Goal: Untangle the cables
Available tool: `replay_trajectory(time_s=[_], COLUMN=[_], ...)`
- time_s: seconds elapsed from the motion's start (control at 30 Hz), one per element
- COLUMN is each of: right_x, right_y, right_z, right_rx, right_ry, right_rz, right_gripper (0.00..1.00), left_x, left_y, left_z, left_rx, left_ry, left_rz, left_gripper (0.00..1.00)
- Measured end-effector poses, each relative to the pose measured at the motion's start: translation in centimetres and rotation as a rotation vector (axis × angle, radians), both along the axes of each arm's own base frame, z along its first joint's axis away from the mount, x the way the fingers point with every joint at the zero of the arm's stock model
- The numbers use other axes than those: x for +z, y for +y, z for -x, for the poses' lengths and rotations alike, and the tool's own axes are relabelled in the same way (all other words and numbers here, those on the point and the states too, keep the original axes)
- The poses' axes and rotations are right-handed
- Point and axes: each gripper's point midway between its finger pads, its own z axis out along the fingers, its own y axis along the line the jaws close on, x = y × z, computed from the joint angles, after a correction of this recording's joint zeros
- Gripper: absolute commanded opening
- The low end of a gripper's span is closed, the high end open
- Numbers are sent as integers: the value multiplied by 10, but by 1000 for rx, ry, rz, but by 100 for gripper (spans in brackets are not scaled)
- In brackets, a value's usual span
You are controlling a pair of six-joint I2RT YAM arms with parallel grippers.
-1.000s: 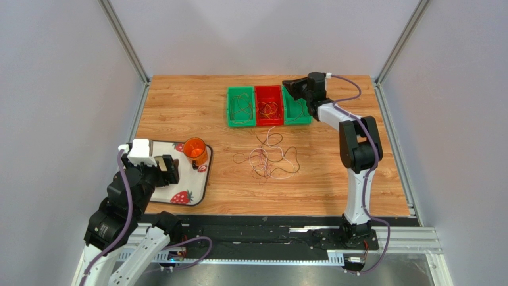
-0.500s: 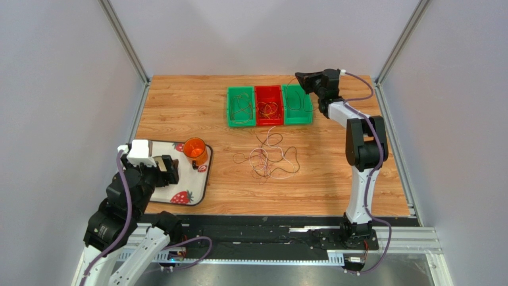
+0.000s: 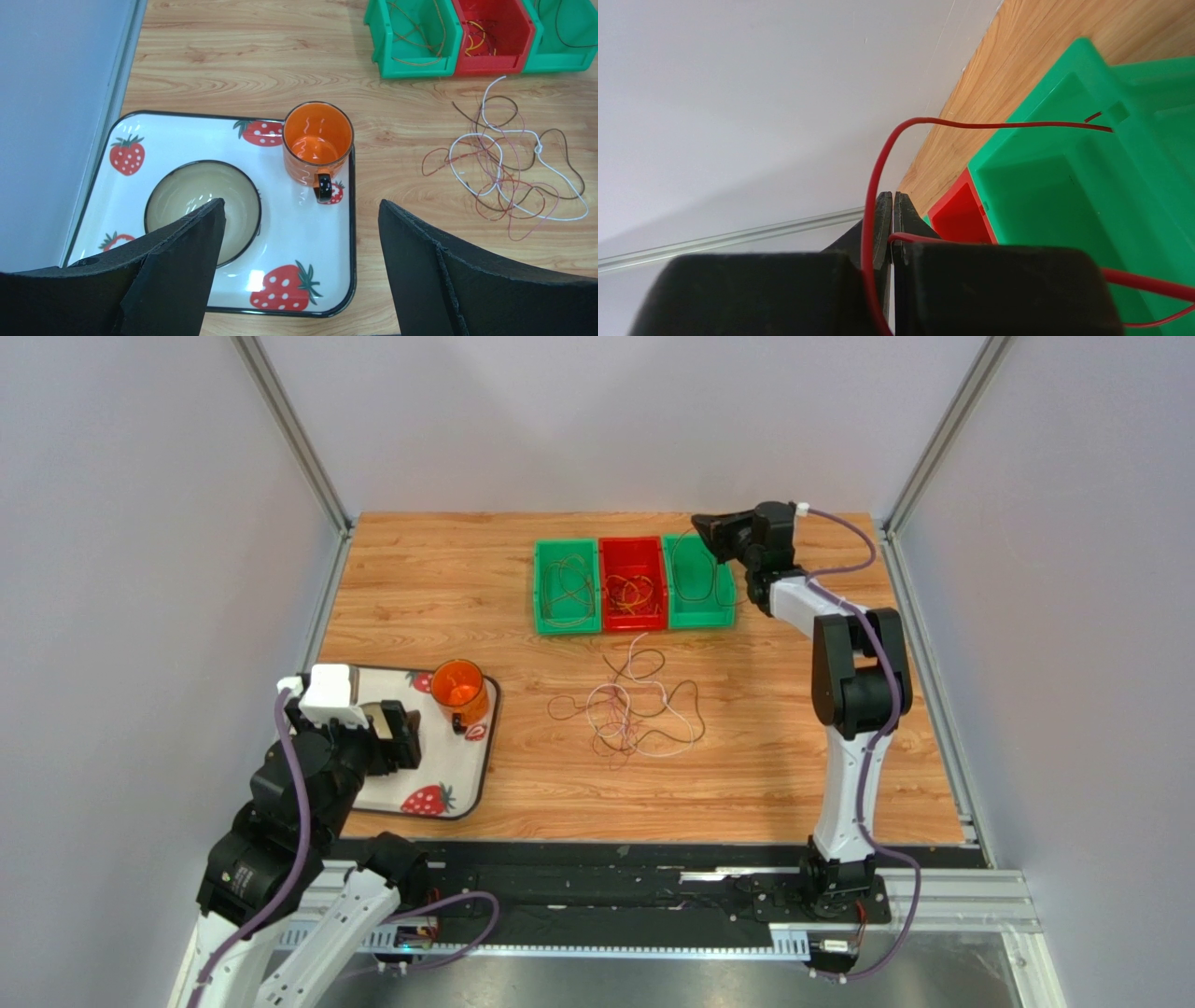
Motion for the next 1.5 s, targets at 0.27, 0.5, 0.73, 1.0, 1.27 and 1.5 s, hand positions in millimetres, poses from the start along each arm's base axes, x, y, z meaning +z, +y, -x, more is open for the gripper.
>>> replay_trajectory(time_s=[0.27,0.5,0.73,1.0,1.27,1.5], right_x=[21,17,-16,-2,6,-16], right_y=[33,48,37,22,34,14], right_z=[2,8,20,28,46,76], right_rx=[68,94,48,7,74,139], right_ry=[-45,-32,132,265,293,347], right_rz=[23,31,126,343,549,781], right_gripper=[37,45,53,54,47,42], left_x=[0,2,4,6,6,6], left_y=[-1,0,0,0,0,-1], left_z=[0,3,4,6,6,7], left_rx=[-4,-7,-11,-15,-18,-22], left_ry=[-2,-19,-30,-42,-42,-41], left_rz=[2,11,18,25,25,25], left_gripper=[88,88,88,88,88,83])
